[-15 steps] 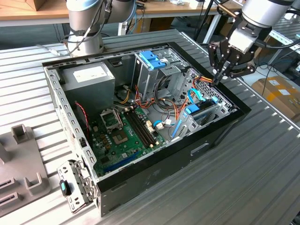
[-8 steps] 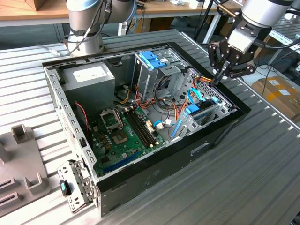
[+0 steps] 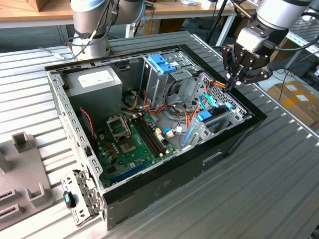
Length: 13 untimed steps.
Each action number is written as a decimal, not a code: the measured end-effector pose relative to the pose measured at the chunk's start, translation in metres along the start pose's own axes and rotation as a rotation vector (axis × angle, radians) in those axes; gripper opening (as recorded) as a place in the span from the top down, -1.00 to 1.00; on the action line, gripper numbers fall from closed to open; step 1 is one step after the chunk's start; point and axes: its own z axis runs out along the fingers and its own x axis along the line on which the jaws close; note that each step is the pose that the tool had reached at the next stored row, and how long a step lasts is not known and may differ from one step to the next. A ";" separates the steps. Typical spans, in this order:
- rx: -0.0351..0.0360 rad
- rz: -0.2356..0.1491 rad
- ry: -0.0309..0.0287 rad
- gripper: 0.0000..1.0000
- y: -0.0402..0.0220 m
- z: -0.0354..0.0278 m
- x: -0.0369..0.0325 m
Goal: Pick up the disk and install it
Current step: 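Insert the second disk wire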
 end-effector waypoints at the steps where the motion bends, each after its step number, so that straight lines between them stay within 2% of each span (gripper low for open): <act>1: 0.0003 0.006 0.0002 0.68 0.0016 0.0002 -0.0003; 4: 0.0006 0.014 0.0008 0.68 0.0078 0.0007 -0.0015; 5: 0.0007 0.018 0.0010 0.68 0.0123 0.0011 -0.0023; 7: 0.0008 0.022 0.0012 0.68 0.0175 0.0017 -0.0033; 9: 0.0012 0.036 0.0019 0.68 0.0190 0.0027 -0.0036; 13: 0.0034 0.107 0.0066 0.68 0.0191 0.0046 -0.0035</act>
